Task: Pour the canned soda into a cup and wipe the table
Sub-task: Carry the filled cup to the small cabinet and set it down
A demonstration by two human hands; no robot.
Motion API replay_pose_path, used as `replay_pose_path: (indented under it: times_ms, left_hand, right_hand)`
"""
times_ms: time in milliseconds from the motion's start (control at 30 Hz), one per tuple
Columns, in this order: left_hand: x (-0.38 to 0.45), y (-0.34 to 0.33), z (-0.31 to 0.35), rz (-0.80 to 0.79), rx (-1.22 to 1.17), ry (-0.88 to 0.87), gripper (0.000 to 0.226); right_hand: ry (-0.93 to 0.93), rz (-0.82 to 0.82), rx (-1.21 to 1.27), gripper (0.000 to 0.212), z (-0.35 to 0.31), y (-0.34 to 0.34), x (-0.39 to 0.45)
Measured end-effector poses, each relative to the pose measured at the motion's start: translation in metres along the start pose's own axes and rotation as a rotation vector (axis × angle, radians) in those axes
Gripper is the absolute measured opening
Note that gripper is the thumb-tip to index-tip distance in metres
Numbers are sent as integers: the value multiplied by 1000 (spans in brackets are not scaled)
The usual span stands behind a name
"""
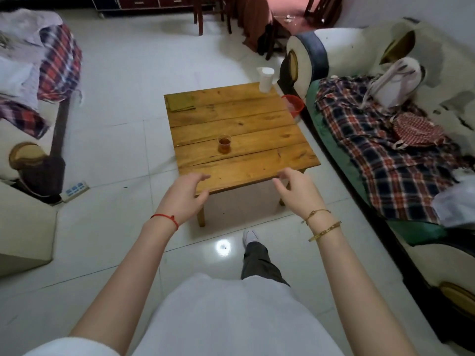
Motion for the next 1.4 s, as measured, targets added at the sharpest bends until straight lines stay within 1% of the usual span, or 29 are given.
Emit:
replay_pose_path:
  times_ms: [333, 433, 533, 733, 833, 900, 1033, 1167, 1300, 1400]
  left_hand:
    - [146, -16, 11, 170, -152, 266, 45]
    - [175, -24, 7, 210, -183, 337, 47]
    - [200, -33, -3, 218, -213, 393, 48]
    - [242, -65, -41, 158, -261, 527, 49]
    - [264, -79, -60, 128, -277, 566, 50]
    - [280, -85, -71, 117, -286, 576, 51]
    - [312, -97, -94, 107, -315, 594, 58]
    - [342, -124, -121, 72, -317, 600, 64]
    - [366, -164, -147, 27, -322, 598, 70]
    - [384, -197, -166, 11, -349, 618, 79]
  right_hand:
    - [183, -140, -36, 38, 15, 32, 196]
    - [187, -176, 10, 36, 18, 29, 243]
    - [156, -215, 43, 32, 25, 12, 283]
    - [22, -353, 62, 28, 50, -43, 336]
    - [-30, -403, 80, 27, 59, -69, 356]
    - [-70, -420, 110, 28, 61, -85, 372]
    - [-165, -403, 194, 31, 66, -119, 410]
    - [-344, -393, 354, 32, 85, -166, 438]
    - [-562, -465, 539, 35, 110, -225, 452]
    - [-697, -502, 670, 32, 121, -259, 455]
Point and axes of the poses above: each hand's wrist, its own x-axis towards the middle knuckle, its own y-axis out of the back of the hand, z = x × y, the point moved 6 cm from there along x, towards the middle knuckle, and after that the axes turned 2 degrees about x, right-handed, at the moved point
